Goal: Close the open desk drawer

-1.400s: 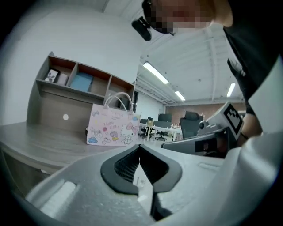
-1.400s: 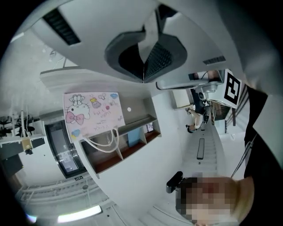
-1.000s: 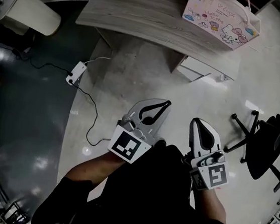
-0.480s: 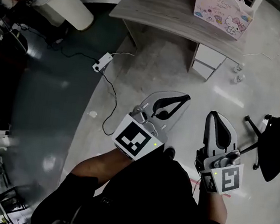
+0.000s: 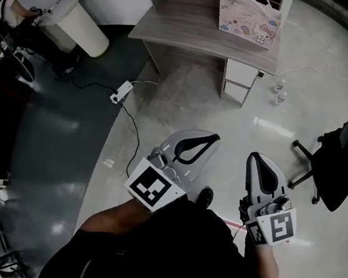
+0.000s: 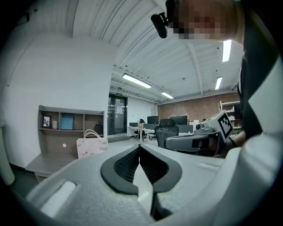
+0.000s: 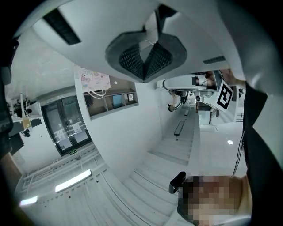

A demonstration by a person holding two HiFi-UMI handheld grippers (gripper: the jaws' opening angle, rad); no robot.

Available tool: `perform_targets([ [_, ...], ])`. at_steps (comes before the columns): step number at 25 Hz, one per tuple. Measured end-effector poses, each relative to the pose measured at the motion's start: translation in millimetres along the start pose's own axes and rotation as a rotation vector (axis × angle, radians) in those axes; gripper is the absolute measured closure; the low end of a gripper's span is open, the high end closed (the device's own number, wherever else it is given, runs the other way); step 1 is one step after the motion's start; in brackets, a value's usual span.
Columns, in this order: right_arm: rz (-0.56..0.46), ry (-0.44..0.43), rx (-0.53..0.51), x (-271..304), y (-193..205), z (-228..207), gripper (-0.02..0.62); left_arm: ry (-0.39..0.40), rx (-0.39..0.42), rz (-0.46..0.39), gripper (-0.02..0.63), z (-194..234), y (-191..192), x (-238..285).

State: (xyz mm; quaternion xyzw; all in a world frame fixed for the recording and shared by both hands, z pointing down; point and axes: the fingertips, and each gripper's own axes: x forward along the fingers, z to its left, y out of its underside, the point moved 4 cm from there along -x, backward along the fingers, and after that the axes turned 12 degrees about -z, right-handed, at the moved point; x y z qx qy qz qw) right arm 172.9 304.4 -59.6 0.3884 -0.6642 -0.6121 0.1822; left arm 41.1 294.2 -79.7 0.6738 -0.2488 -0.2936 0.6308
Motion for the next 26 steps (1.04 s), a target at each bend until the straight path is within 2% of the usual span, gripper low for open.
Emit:
perform_targets([
  [6,-0.001,-0.026,-0.023,13,-3,35,0.583,0.012,-0.014,0.010,0.598,-2,-5,-30],
  [11,0.031,-0.071,-0.023,46,12,66,0.584,-0.021,0.044,0.025,0.598,40,-2,-51],
  [13,0.039,-0.072,-0.016,61,20,74,0.584,-0.023,0.026,0.017,0.597,54,0,-60],
  [18,0.061,-0.058,0.015,101,35,87,0.584,0.019,0.029,0.005,0.597,87,-2,-75],
  [22,0.073,-0.044,-0.021,133,40,100,0.584,0.034,0.001,-0.049,0.598,118,-8,-84],
  [26,0.069,-0.043,-0.054,162,47,112,0.583,0.051,0.043,-0.060,0.597,150,-4,-90],
])
